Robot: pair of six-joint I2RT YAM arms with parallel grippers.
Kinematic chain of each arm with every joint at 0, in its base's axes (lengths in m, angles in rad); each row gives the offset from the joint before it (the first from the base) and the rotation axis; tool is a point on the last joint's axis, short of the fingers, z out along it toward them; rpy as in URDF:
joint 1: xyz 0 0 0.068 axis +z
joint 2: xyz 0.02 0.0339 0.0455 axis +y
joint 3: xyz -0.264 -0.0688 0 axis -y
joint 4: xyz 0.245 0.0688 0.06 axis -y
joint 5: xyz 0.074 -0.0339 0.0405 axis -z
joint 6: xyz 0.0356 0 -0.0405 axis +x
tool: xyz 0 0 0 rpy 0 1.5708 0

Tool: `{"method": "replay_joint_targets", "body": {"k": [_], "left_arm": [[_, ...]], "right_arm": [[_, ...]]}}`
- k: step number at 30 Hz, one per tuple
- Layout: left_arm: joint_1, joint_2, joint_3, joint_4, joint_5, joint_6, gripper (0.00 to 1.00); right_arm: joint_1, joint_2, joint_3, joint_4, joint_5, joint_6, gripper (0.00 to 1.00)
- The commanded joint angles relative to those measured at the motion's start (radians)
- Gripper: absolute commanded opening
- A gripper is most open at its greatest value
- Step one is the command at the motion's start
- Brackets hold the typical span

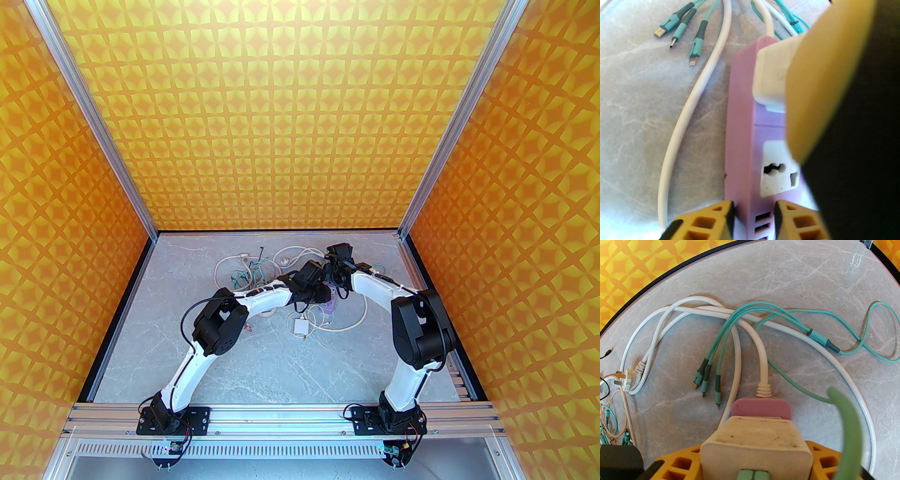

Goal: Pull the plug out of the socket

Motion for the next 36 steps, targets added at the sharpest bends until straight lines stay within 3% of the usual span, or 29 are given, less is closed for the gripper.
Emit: {"method": "replay_joint_targets", "body": {"k": [1, 5, 8, 11, 16, 28, 32, 34, 36], "left_arm": [[0.008, -0.049, -0.113, 0.054, -0.027, 0.026, 0.44], [0.018, -0.126, -0.203, 0.192, -0.011, 0.062, 0.58], [0.036, -0.155, -0.287, 0.337, 0.045, 0.055, 0.63], [0.064, -0.144, -0.336, 0.491, 0.121, 0.006, 0.54], [0.089, -0.117, -0.426, 0.753, 0.196, -0.088, 0.53], [0.093, 0.046, -0.279, 0.655, 0.239, -0.099, 0.49], [0.093, 0.093, -0.202, 0.543, 0.225, -0.091, 0.4], [0.088, 0.11, -0.16, 0.467, 0.201, -0.09, 0.27], [0.084, 0.13, -0.122, 0.39, 0.192, -0.079, 0.24]], "right_arm": [[0.004, -0.001, 0.017, 0.029, -0.086, 0.045, 0.38], [-0.001, 0.008, 0.03, 0.025, -0.099, 0.031, 0.39], [0.0, 0.011, 0.04, 0.015, -0.102, 0.025, 0.39], [-0.001, 0.008, 0.04, 0.014, -0.101, 0.025, 0.39], [-0.002, 0.009, 0.041, 0.013, -0.103, 0.023, 0.39], [-0.003, 0.009, 0.057, 0.008, -0.116, 0.021, 0.39], [-0.002, 0.01, 0.054, 0.009, -0.124, 0.023, 0.39], [-0.001, 0.006, 0.049, 0.017, -0.126, 0.025, 0.39], [-0.003, 0.004, 0.045, 0.016, -0.128, 0.026, 0.39]]}}
